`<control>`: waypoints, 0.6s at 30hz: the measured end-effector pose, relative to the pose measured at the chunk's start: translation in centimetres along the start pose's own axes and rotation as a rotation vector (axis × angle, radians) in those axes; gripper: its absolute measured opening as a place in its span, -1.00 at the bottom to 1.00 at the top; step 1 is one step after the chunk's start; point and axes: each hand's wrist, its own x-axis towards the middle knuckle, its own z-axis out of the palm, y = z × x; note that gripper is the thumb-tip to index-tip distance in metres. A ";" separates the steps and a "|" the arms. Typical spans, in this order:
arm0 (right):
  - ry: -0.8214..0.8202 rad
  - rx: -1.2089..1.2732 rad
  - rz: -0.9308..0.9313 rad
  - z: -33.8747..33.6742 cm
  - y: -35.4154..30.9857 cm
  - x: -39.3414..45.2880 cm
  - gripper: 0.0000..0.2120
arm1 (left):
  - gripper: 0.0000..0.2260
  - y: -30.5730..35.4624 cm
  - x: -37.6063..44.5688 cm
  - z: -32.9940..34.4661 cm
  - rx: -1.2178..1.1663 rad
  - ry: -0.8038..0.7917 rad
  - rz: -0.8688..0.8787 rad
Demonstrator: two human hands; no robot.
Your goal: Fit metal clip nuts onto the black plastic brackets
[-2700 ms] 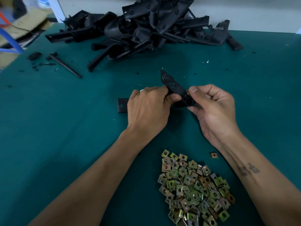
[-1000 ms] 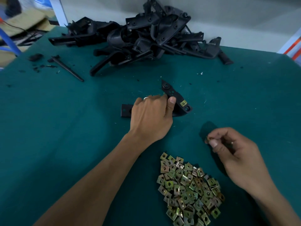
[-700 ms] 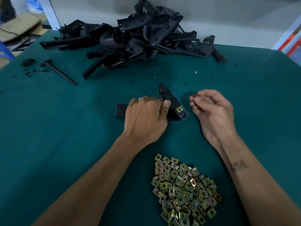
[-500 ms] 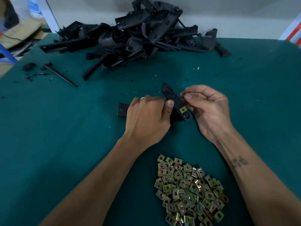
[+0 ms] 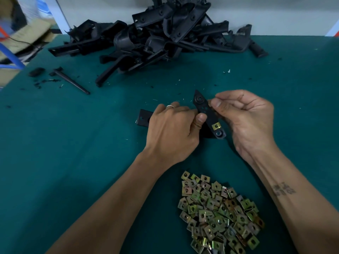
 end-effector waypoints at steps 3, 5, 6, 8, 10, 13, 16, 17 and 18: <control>0.002 0.031 0.051 0.1 -0.1 -0.2 -0.87 | -0.69 0.0 0.0 -0.1 0.001 -0.008 -0.002; 0.006 0.051 0.084 0.2 -0.2 -0.3 -0.88 | -0.69 0.0 -0.1 -0.1 0.008 -0.010 0.001; 0.010 0.059 0.097 0.3 -0.2 -0.4 -0.88 | -0.69 0.1 -0.1 -0.1 0.011 -0.013 0.000; 0.026 0.050 0.105 0.5 -0.2 -0.5 -0.88 | -0.68 0.0 -0.1 -0.1 0.013 -0.021 -0.011; 0.035 0.008 0.078 0.7 -0.1 -0.6 -0.91 | -0.68 -0.1 -0.1 -0.1 0.017 -0.020 -0.029; 0.062 -0.020 0.045 1.1 0.1 -0.8 -0.90 | -0.66 -0.2 0.0 -0.1 0.027 -0.020 -0.029; 0.080 -0.069 0.004 1.3 0.4 -0.9 -0.81 | -0.67 -0.2 0.0 0.0 0.025 -0.012 -0.019; 0.069 -0.089 -0.014 1.3 0.5 -1.0 -0.78 | -0.67 -0.2 0.0 0.0 0.013 -0.006 -0.018; 0.058 -0.095 -0.025 1.4 0.5 -1.1 -0.76 | -0.68 -0.2 -0.1 -0.1 -0.001 0.002 -0.017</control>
